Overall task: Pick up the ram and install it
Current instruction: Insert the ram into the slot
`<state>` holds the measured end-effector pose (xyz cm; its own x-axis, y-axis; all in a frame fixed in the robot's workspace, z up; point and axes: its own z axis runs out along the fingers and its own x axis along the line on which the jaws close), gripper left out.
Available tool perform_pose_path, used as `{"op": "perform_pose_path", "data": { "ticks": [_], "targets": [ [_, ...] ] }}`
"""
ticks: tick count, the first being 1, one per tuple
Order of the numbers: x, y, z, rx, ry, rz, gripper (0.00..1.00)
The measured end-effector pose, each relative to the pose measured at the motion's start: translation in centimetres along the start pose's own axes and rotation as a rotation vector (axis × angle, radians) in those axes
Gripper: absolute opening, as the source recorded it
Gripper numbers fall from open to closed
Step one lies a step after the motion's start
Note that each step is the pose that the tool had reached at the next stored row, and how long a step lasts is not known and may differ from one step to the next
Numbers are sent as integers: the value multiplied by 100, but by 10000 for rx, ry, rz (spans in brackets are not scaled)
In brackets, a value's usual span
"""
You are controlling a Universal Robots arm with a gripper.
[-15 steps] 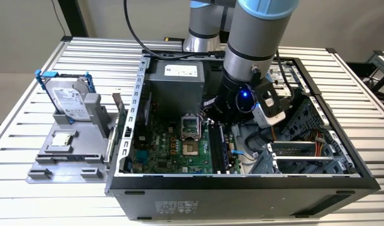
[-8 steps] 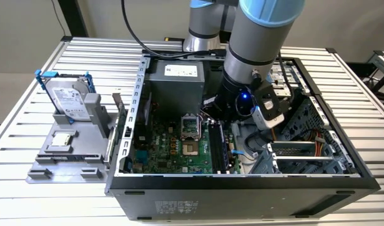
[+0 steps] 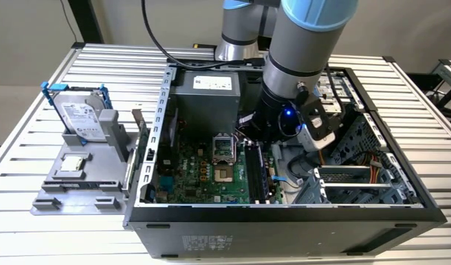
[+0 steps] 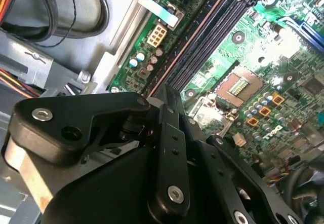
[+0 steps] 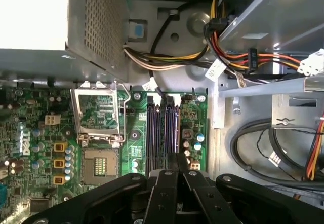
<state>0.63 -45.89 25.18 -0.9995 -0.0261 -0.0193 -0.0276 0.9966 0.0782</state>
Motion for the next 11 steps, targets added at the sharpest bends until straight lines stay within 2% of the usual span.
{"op": "perform_pose_path", "data": {
  "ticks": [11],
  "targets": [
    [0, 0, -1, 20, 111, -1425, 0]
  ]
}}
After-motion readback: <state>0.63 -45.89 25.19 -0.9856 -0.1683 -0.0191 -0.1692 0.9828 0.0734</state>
